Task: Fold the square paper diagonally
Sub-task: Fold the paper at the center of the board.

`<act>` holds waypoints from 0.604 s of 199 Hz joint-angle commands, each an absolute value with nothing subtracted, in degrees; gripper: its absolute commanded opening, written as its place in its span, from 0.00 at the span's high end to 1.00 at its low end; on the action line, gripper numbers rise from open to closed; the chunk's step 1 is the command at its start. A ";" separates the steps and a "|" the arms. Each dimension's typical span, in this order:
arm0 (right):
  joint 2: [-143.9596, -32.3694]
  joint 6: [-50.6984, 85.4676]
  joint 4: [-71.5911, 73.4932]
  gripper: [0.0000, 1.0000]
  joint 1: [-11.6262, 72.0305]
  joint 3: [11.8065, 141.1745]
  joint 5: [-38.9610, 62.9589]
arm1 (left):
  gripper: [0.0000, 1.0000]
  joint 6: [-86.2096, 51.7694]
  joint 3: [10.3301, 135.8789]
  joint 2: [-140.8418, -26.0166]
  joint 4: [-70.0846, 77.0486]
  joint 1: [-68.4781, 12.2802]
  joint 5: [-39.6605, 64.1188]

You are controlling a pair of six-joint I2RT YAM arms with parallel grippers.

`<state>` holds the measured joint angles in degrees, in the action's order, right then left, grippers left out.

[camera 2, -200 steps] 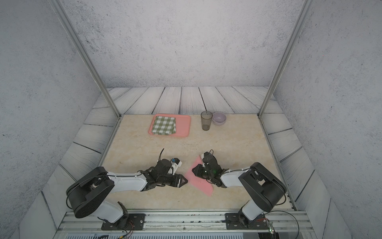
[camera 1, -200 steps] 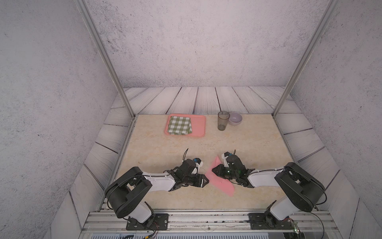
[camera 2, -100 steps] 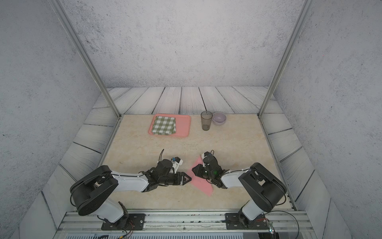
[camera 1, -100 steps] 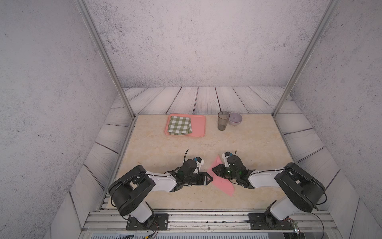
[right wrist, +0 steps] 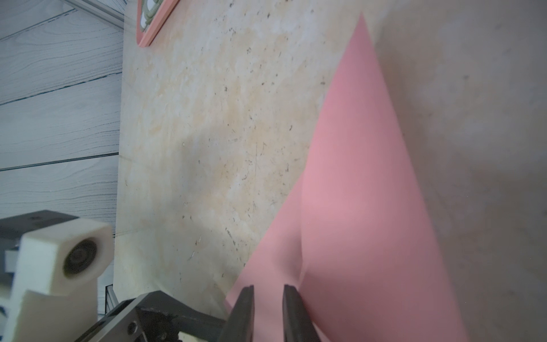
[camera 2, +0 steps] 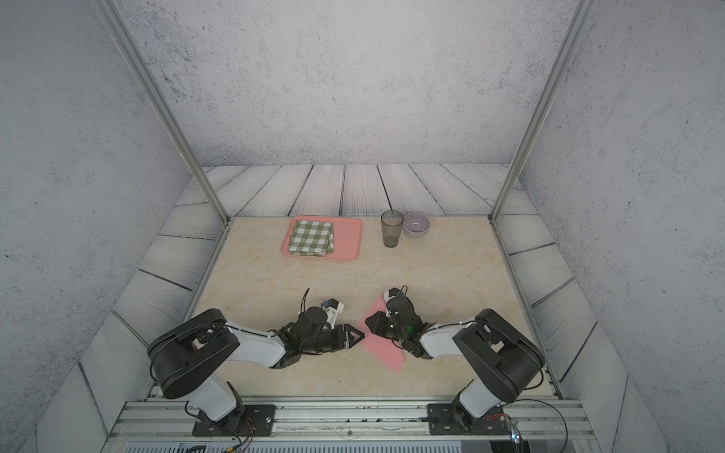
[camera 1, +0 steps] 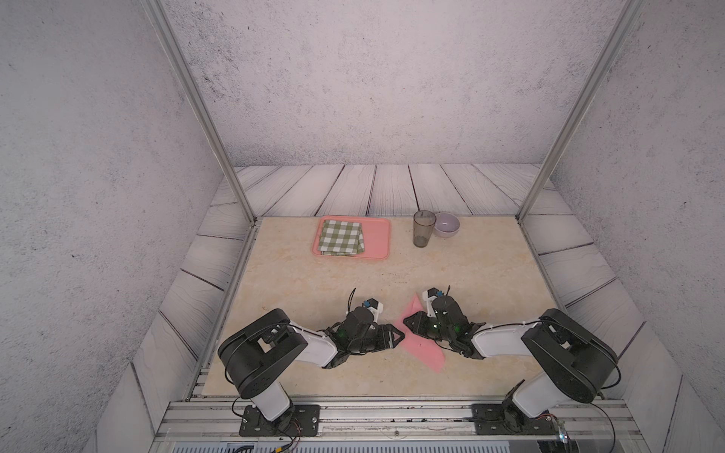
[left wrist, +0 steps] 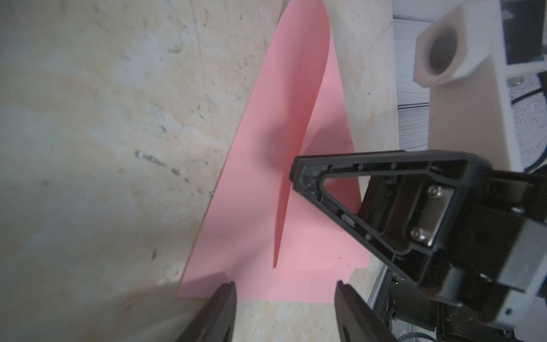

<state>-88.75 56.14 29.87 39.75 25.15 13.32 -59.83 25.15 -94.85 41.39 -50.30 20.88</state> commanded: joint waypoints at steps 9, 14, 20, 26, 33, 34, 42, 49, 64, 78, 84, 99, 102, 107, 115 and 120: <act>-86.03 55.75 29.55 0.78 39.81 24.93 12.18 | 0.40 -62.48 24.82 -98.57 47.38 -50.91 21.56; -85.90 55.58 29.25 0.78 39.77 25.09 12.20 | 0.40 -62.79 24.95 -98.96 48.26 -50.97 21.83; -85.74 55.32 28.89 0.78 39.81 25.34 12.26 | 0.40 -63.21 25.10 -99.34 49.00 -51.08 22.07; -85.54 55.12 28.55 0.78 39.81 25.57 12.30 | 0.40 -63.44 25.22 -99.65 49.45 -51.13 22.23; -85.44 55.02 28.31 0.78 39.77 25.72 12.30 | 0.40 -63.62 25.52 -99.86 49.48 -51.28 22.32; -85.43 55.02 28.31 0.78 39.75 25.69 12.30 | 0.40 -63.63 25.55 -99.89 49.48 -51.31 22.28; -85.14 54.93 28.22 0.78 39.78 25.75 12.23 | 0.40 -63.63 25.81 -100.00 49.18 -51.55 22.16; -84.87 54.93 28.08 0.78 39.68 25.67 12.13 | 0.40 -63.63 25.94 -99.97 48.82 -51.62 21.94; -84.43 54.84 28.03 0.78 39.69 25.51 11.88 | 0.40 -63.62 25.93 -99.85 48.74 -51.66 21.30; -84.21 54.93 28.04 0.78 39.57 25.31 11.69 | 0.40 -63.57 26.03 -99.46 48.38 -51.61 20.92; -84.08 54.93 28.17 0.78 39.47 25.23 11.69 | 0.40 -63.55 26.23 -99.40 48.02 -51.67 20.83; -83.94 54.93 28.34 0.78 39.39 25.25 11.77 | 0.41 -63.46 26.97 -99.34 47.63 -51.67 21.00; -83.87 54.93 28.31 0.78 39.39 25.29 11.75 | 0.41 -63.45 27.19 -99.37 47.64 -51.68 21.01; -83.83 54.93 28.30 0.78 39.31 25.31 11.85 | 0.42 -63.43 27.24 -99.30 47.61 -51.68 20.96; -83.61 54.84 28.31 0.78 39.30 25.36 11.90 | 0.43 -63.37 27.38 -99.13 47.37 -51.59 20.77; -83.50 54.84 28.28 0.78 39.25 25.40 11.87 | 0.44 -63.16 27.50 -98.95 47.11 -51.65 20.66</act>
<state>-85.34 55.48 28.95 39.57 25.06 12.97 -63.46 26.09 -99.04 48.21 -51.29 21.41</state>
